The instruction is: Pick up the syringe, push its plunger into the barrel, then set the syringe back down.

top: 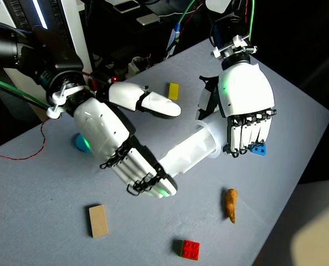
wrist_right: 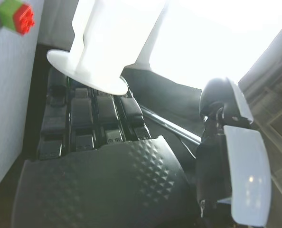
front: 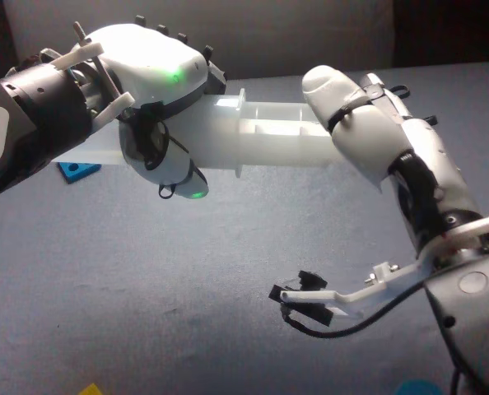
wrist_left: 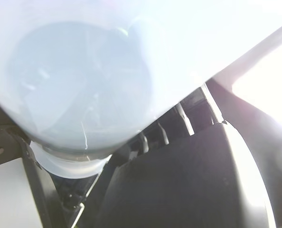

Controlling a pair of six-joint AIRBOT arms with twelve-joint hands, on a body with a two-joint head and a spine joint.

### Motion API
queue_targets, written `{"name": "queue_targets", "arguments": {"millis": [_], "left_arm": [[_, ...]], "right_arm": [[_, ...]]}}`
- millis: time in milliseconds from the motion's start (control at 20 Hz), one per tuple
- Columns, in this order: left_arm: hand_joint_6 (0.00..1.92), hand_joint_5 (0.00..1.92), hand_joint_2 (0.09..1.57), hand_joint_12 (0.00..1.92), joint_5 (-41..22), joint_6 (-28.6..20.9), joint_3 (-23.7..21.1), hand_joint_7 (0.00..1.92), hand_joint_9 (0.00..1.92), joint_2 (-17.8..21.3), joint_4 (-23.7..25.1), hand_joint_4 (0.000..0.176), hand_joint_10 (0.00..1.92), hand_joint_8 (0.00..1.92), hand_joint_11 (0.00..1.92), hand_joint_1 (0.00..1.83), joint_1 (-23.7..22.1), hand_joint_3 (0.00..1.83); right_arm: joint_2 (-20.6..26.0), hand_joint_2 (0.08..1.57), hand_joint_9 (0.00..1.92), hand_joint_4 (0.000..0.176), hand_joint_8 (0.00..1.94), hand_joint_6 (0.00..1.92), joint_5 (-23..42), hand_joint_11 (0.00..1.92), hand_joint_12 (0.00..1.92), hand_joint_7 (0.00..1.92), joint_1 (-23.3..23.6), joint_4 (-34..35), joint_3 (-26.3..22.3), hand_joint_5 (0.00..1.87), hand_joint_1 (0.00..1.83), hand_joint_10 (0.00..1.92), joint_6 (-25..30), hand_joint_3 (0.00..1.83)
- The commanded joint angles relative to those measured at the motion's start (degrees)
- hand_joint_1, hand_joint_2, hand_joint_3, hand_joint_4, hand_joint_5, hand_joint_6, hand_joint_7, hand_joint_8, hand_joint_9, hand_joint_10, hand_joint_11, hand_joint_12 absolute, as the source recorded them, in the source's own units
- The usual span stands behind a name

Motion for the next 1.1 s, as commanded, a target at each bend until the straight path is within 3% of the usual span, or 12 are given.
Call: {"name": "queue_targets", "arguments": {"millis": [0,100,300,650,1050], "left_arm": [[1.13,0.76,1.16,1.54,2.62,-0.88,-0.43,0.73,0.9,-0.62,1.1,0.0,1.08,1.23,0.8,1.48,-0.91,0.0],[1.18,0.73,1.15,1.54,2.62,-0.83,-0.52,0.77,0.9,-0.63,1.09,0.0,1.07,1.18,0.8,1.49,-0.85,0.0],[1.01,0.83,1.14,1.51,2.67,-0.83,-0.54,0.76,0.89,-0.69,0.38,0.0,1.1,1.21,0.83,1.49,-0.59,0.0],[1.08,0.78,1.15,1.49,2.67,-0.69,-0.88,0.71,0.89,-0.67,0.38,0.0,1.09,1.29,0.84,1.49,-0.19,0.0],[1.08,0.77,1.15,1.53,2.66,-0.64,-0.89,0.73,0.9,-0.65,0.38,0.0,1.1,1.22,0.83,1.49,-0.46,0.0]], "right_arm": [[-0.95,1.09,0.12,0.0,0.0,0.0,-2.3,0.0,0.46,0.13,1.19,-8.58,-0.36,0.13,0.12,0.0,0.02,0.0],[-1.85,1.09,0.11,0.0,0.0,0.0,-2.37,0.0,0.48,0.13,1.55,-8.58,-0.12,0.12,0.14,0.0,-0.43,0.0],[-3.89,1.08,0.16,0.0,0.0,0.01,-2.7,0.0,0.6,0.16,2.72,-8.57,0.84,0.16,0.14,0.01,-0.99,0.0],[-7.13,1.07,0.16,0.0,0.0,0.01,-4.11,0.0,0.56,0.18,4.4,-8.32,2.71,0.17,0.17,0.0,-1.68,0.0],[-10.09,1.09,0.15,0.0,0.0,0.0,-4.48,0.0,0.51,0.16,4.84,-8.36,3.94,0.15,0.13,0.0,-2.74,0.0]]}}
